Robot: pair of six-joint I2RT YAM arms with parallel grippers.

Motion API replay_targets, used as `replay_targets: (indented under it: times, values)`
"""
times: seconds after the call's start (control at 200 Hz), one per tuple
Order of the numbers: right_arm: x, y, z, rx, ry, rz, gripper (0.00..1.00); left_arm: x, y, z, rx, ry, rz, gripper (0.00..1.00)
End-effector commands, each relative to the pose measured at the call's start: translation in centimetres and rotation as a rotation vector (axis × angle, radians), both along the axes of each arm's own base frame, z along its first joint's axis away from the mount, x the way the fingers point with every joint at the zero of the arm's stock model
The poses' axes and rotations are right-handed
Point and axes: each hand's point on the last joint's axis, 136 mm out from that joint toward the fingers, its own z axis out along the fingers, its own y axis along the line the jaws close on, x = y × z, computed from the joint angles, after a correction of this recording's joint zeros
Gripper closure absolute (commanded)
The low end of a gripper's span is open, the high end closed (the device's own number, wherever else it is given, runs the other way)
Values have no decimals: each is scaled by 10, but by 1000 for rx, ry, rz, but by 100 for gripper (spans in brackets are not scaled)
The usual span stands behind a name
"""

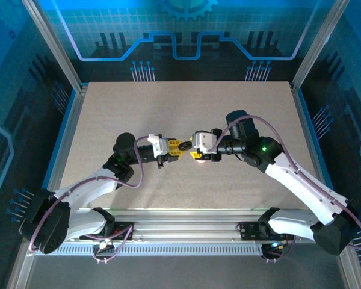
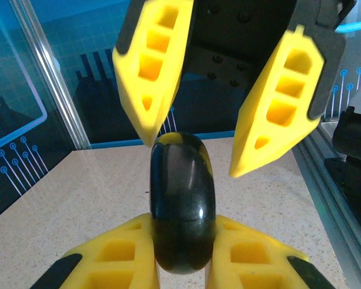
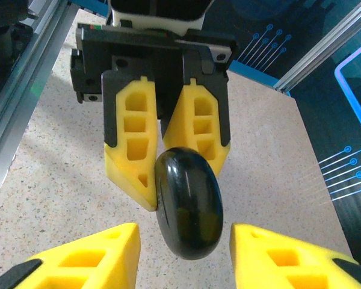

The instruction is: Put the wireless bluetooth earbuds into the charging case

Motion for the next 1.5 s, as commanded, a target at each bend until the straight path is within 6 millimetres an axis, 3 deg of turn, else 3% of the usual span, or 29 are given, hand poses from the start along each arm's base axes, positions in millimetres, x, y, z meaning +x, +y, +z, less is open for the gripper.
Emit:
replay_targets:
  times: [0.0, 0.705, 0.76, 0.855, 0.99, 1.161, 1.496]
  values:
    - [2, 3, 3, -1, -7, 25, 58, -7, -2, 3, -10, -38, -32, 85]
    - [4, 8, 2, -28, -60, 58, 84, -5, -5, 1, -8, -6, -27, 84]
    - [5, 6, 1, -36, -65, 55, 84, -4, -4, -1, -5, 2, -20, 80]
    - [6, 2, -1, -60, -66, 53, 84, -1, -2, -3, -2, 4, 6, 61]
    - [11, -13, -7, -121, -25, 31, 84, 7, 1, -7, 7, 10, 66, 42]
    - [21, -37, -24, -209, 74, -32, 85, 24, 5, -20, 41, 68, 155, 36]
    - [64, -96, -68, -375, 303, -263, 85, 52, 11, -32, 105, 178, 285, 33]
